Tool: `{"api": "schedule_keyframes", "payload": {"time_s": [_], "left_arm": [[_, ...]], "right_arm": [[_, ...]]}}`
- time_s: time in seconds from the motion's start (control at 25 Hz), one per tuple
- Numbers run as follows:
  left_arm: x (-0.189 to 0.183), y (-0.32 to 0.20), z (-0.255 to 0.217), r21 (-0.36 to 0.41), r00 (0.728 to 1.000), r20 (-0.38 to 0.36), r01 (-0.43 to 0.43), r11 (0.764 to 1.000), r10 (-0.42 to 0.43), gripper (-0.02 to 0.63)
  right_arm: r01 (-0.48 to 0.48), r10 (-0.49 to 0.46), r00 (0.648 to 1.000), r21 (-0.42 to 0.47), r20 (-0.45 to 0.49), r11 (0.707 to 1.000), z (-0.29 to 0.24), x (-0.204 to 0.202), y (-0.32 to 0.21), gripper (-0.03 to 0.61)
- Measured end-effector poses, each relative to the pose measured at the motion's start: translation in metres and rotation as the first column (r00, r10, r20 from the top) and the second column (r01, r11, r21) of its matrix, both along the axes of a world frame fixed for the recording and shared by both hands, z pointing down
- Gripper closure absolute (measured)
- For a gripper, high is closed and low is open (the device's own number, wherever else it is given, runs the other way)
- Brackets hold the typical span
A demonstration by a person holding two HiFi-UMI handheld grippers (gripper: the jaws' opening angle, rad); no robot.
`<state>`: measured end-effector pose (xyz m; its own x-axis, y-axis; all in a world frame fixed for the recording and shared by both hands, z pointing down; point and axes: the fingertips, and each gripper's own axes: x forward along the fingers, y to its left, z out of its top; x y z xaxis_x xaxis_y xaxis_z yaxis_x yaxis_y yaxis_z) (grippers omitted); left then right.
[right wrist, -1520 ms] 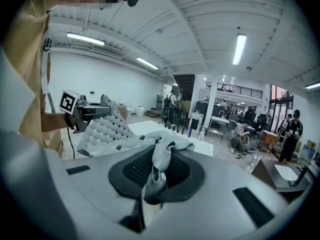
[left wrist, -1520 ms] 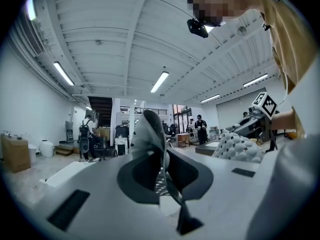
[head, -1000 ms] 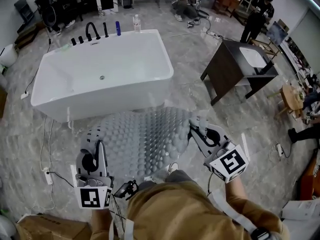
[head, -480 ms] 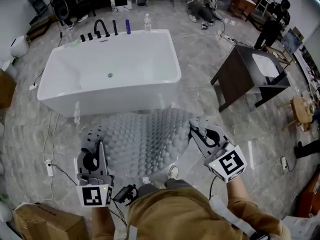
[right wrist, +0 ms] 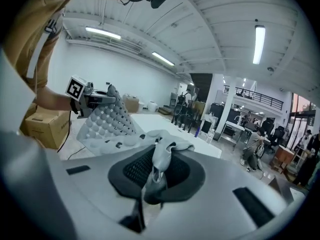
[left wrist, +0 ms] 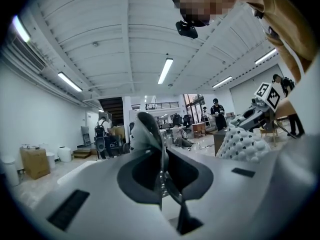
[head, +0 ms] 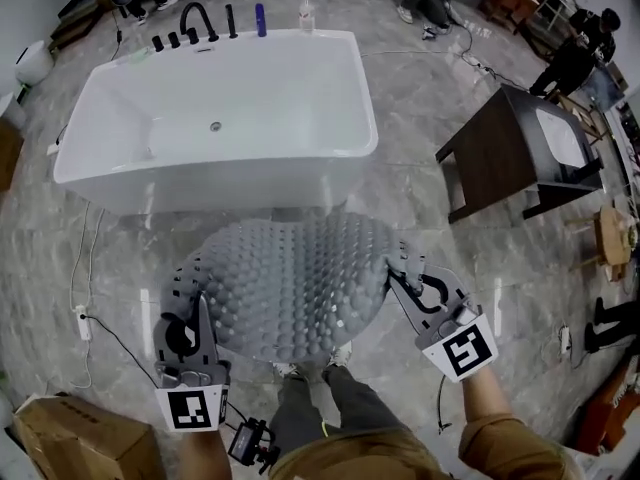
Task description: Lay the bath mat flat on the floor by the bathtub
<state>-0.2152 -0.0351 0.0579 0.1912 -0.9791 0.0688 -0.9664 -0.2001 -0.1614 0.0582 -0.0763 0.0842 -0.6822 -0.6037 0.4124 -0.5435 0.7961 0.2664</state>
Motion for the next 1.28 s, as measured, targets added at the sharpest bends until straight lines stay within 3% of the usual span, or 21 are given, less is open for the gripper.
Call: {"api": "schedule_keyframes", "payload": {"time_s": [0.24, 0.6, 0.72, 0.92, 1.12, 1.28], "left_arm": [[0.003, -0.031, 0.056, 0.011, 0.999, 0.008, -0.033, 0.999, 0.033, 0.577], [0.004, -0.057, 0.174, -0.095, 0.997, 0.033, -0.060, 0.994, 0.063, 0.577], [0.000, -0.063, 0.215, -0.094, 0.998, 0.029, -0.060, 0.994, 0.063, 0.577], [0.000, -0.071, 0.323, -0.086, 0.999, 0.013, -0.041, 0.995, 0.043, 0.577], [-0.003, -0.072, 0.351, -0.056, 0.999, 0.010, -0.034, 0.998, 0.035, 0.577], [0.007, -0.085, 0.413, -0.026, 0.998, 0.023, -0.059, 0.998, 0.060, 0.577]], "right_arm": [[-0.058, 0.058, 0.998, -0.005, 0.029, 0.998, 0.057, 0.000, -0.034, 0.537], [-0.134, 0.132, 0.991, -0.085, -0.020, 0.987, 0.175, 0.001, -0.048, 0.537], [-0.126, 0.125, 0.992, -0.067, -0.027, 0.990, 0.213, -0.004, -0.058, 0.537], [-0.119, 0.117, 0.992, -0.039, -0.052, 0.992, 0.311, -0.012, -0.070, 0.537], [-0.109, 0.107, 0.993, -0.027, -0.053, 0.994, 0.340, -0.006, -0.067, 0.537], [-0.112, 0.113, 0.992, 0.013, -0.061, 0.994, 0.399, 0.004, -0.079, 0.537]]}}
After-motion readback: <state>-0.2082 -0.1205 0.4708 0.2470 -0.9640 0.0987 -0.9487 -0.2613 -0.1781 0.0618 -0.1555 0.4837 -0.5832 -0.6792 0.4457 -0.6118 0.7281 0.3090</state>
